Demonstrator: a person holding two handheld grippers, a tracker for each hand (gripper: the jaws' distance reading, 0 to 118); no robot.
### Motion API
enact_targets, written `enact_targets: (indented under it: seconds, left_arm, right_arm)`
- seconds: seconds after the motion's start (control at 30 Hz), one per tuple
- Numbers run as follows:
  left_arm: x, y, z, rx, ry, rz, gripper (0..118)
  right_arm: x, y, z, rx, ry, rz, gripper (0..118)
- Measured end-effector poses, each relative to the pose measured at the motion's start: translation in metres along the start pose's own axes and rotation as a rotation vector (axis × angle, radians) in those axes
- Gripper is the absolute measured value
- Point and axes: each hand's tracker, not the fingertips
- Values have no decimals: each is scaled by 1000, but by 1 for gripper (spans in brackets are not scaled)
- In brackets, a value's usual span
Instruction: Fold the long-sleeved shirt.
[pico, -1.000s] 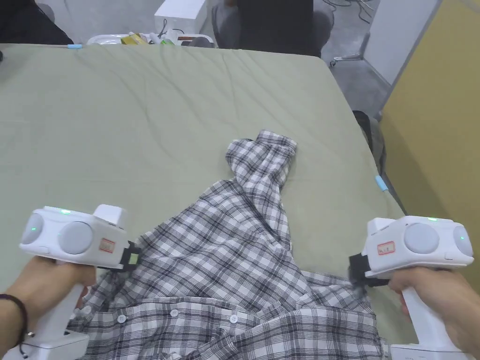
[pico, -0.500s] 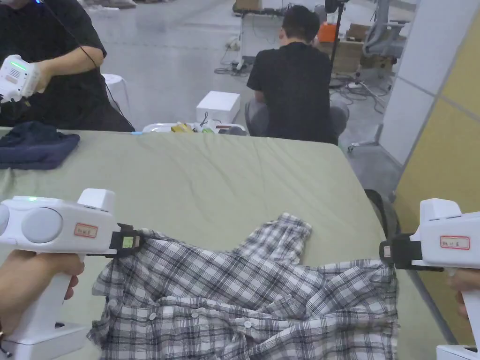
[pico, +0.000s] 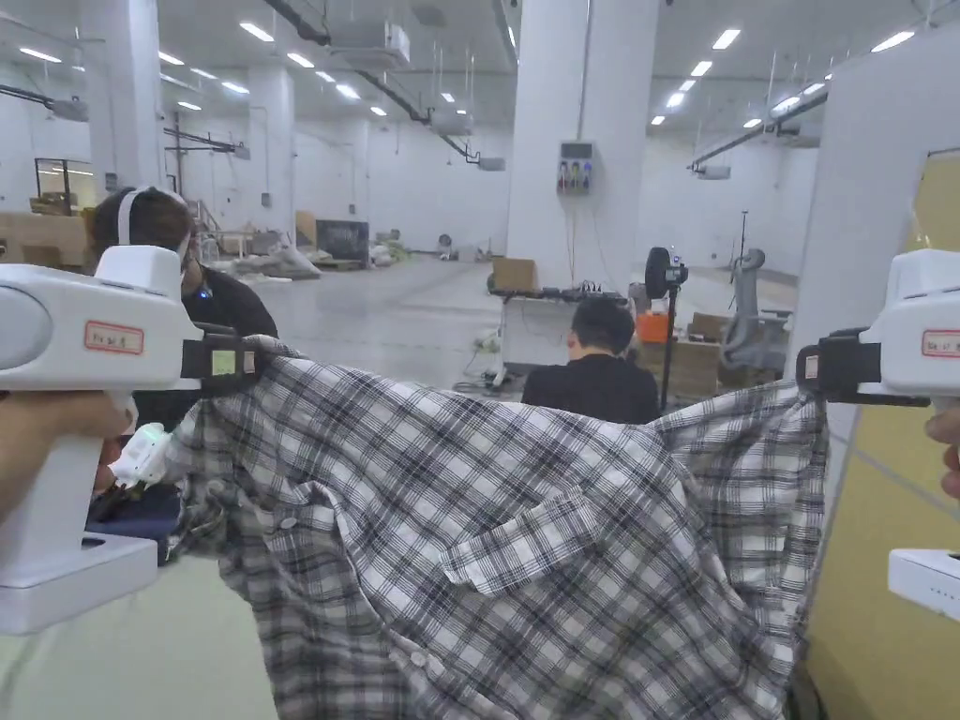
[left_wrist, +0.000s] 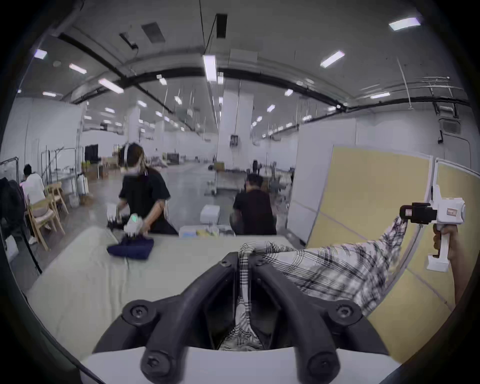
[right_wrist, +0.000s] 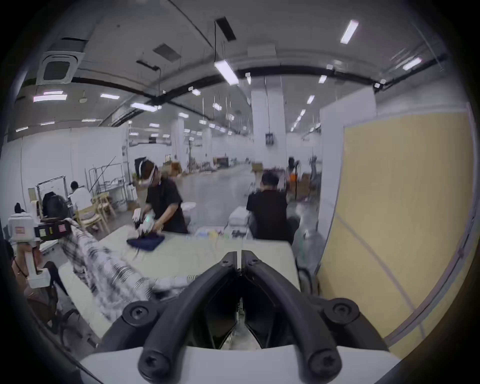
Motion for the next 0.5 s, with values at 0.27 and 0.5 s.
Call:
enact_targets:
  seconds: [0.27,0.5]
  left_arm:
    - [-13,91,40,161,51,-12,3]
    - [-26,134,54,229,34,20,3]
  right_arm:
    - [2,98,37,184,-143,55,0]
    - [12,144,51,252,-188,47,0]
